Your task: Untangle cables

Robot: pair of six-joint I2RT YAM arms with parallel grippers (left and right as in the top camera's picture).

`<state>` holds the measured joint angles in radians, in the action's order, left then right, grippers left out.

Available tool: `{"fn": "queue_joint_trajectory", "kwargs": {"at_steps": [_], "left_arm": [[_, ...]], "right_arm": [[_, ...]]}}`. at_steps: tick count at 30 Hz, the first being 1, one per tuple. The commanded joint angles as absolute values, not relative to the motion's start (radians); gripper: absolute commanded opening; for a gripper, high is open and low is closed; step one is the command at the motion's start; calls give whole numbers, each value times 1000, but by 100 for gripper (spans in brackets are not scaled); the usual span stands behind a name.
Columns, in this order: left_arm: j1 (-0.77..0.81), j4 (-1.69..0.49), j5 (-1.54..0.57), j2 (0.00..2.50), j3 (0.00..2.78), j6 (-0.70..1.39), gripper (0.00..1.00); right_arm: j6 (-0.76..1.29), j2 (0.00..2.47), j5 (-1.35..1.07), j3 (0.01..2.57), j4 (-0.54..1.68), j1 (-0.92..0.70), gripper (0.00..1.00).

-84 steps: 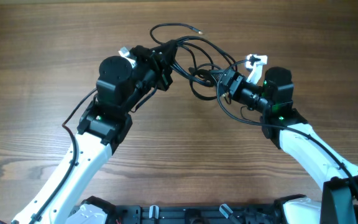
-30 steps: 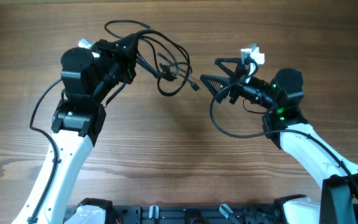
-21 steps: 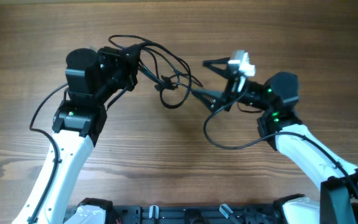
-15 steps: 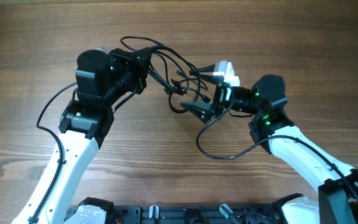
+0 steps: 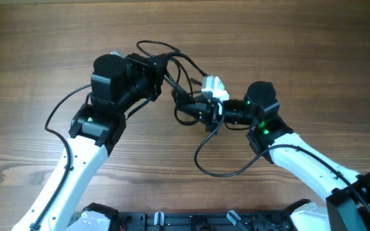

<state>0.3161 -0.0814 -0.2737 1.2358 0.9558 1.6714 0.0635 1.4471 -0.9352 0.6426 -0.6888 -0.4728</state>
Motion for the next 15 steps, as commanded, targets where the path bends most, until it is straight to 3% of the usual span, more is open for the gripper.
{"fn": "queue_joint_trajectory", "kwargs": {"at_steps": [1,4,8,15], "left_arm": [[319,-65,-240,1224,980,1652,6],[318,-83,-221,1224,980,1652,9],[318,-133,-205,1224,980,1652,29],[318,-181,-200,1224,980,1645,49]], "right_arm": [[174,1438,-937,643,-711,-477,4],[249,1438,-937,643,-755,-477,4],[381,1438,-937,643,-845,-477,4],[479,1438,-912,643,-905,-477,4]]}}
